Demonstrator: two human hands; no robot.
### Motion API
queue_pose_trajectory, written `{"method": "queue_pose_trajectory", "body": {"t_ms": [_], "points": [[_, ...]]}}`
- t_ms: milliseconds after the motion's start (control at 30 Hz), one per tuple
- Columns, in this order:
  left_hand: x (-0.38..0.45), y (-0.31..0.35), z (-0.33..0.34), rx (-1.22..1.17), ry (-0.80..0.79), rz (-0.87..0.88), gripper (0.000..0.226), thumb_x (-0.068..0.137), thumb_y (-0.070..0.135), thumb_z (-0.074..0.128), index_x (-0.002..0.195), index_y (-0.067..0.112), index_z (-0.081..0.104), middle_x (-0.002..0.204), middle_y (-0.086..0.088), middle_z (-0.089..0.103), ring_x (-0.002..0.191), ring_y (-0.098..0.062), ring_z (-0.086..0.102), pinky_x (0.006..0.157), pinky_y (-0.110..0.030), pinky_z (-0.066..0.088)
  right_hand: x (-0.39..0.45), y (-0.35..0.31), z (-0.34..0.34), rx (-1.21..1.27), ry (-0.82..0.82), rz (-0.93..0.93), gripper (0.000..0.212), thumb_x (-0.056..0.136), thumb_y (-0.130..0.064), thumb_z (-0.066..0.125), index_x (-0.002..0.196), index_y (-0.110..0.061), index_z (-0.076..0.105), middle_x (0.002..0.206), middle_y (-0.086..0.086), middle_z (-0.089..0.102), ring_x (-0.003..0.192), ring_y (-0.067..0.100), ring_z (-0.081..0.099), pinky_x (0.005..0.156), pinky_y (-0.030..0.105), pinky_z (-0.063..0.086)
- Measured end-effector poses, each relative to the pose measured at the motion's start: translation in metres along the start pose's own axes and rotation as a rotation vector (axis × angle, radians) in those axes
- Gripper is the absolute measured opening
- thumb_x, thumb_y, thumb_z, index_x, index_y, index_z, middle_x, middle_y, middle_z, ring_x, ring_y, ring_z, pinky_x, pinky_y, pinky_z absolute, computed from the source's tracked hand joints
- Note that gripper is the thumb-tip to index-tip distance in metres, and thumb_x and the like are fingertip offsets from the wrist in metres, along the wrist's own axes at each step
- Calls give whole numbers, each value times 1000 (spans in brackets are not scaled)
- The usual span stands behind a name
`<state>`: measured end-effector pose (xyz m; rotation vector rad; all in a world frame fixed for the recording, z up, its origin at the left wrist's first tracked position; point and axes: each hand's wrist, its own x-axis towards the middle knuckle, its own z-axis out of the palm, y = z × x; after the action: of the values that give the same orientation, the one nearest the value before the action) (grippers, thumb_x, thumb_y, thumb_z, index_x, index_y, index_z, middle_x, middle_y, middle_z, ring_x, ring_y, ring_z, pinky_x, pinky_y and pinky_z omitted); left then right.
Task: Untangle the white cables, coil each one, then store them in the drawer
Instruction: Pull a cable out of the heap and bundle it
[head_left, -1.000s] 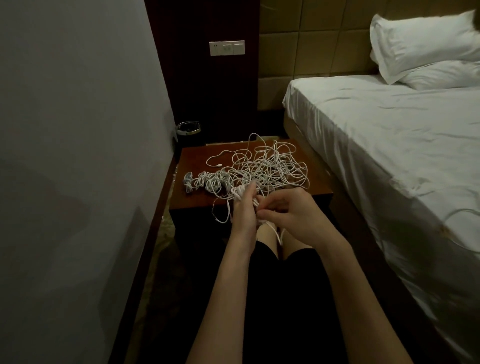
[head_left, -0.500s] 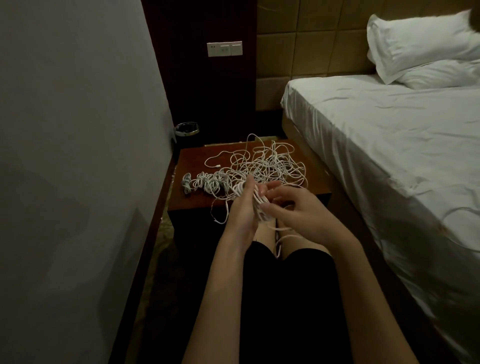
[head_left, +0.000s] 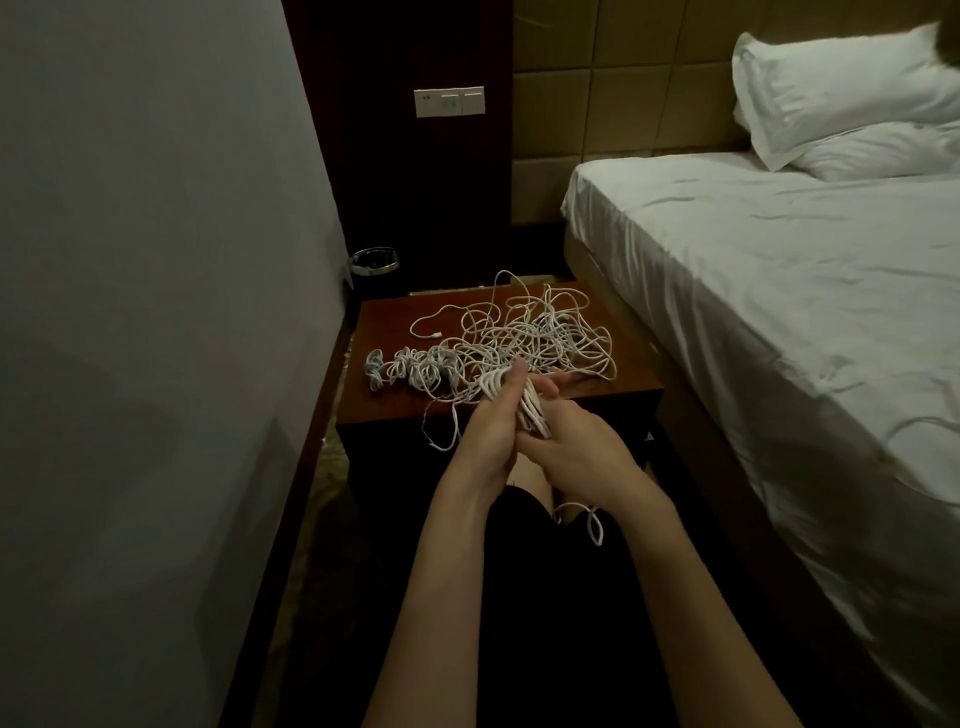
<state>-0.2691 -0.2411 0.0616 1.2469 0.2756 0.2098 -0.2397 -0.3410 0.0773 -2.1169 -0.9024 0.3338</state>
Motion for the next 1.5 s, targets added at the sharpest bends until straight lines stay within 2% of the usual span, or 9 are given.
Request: {"method": "queue_pose_trajectory", "body": {"t_ms": [100,200,400,533,667,867,1100,1267,1500], "points": [[-1,0,-3,48,49,-23,43,100,38,47,75,13,71,89,-1,72,83,-14,68,77,-28,53,1,5,-5,43,-121,8,12,96,-18,52,100,-14,62,93,7,65,79,24,61,66,31,49],[1,-1,-10,273,228,68,27,91,37,62,93,12,71,91,-4,67,85,-17,62,74,-31,48,1,9,-11,50,-197,63,13,98,-19,50,87,-16,57,75,2,56,62,13,50,57,22,40],[0,1,-18,611,171,225,50,97,32,56,64,-6,51,62,-15,45,59,-21,41,60,-34,32,1,15,-17,-213,-229,85,29,83,-54,55,81,-25,59,77,5,64,69,24,60,71,49,51],[0,-4,-25,672,277,287,49,99,34,53,57,11,43,52,2,40,49,-8,36,52,-25,29,-8,16,-41,-110,-291,113,37,88,-49,61,72,-17,71,80,20,64,68,31,57,70,44,50],[-1,-3,-21,693,220,313,46,100,35,50,59,15,41,55,3,40,50,-8,36,52,-26,28,-19,3,-53,168,12,-35,40,85,-44,55,68,-9,65,48,7,41,43,12,34,46,19,33],[-6,10,-7,324,-36,259,38,102,28,44,68,9,45,56,-3,33,45,-12,26,43,-23,21,1,29,-29,447,434,-86,51,88,-45,54,82,4,67,79,32,62,74,49,58,71,53,52],[8,11,4,394,310,430,45,102,33,44,78,-4,53,71,-23,53,62,-22,49,57,-38,42,17,32,7,233,209,57,39,93,-7,43,57,-17,53,59,2,54,58,19,50,63,41,42],[16,6,2,590,451,529,37,102,28,46,66,17,45,59,5,42,54,-2,43,53,-17,33,7,9,0,132,-48,53,42,101,-16,39,62,-11,55,56,-2,49,43,1,43,48,13,34],[11,-4,-6,748,222,475,33,102,34,45,85,9,59,68,-3,55,59,-13,48,59,-30,38,-2,10,-27,234,379,-161,34,97,-30,51,71,-13,66,62,6,60,57,23,53,57,30,46]]}}
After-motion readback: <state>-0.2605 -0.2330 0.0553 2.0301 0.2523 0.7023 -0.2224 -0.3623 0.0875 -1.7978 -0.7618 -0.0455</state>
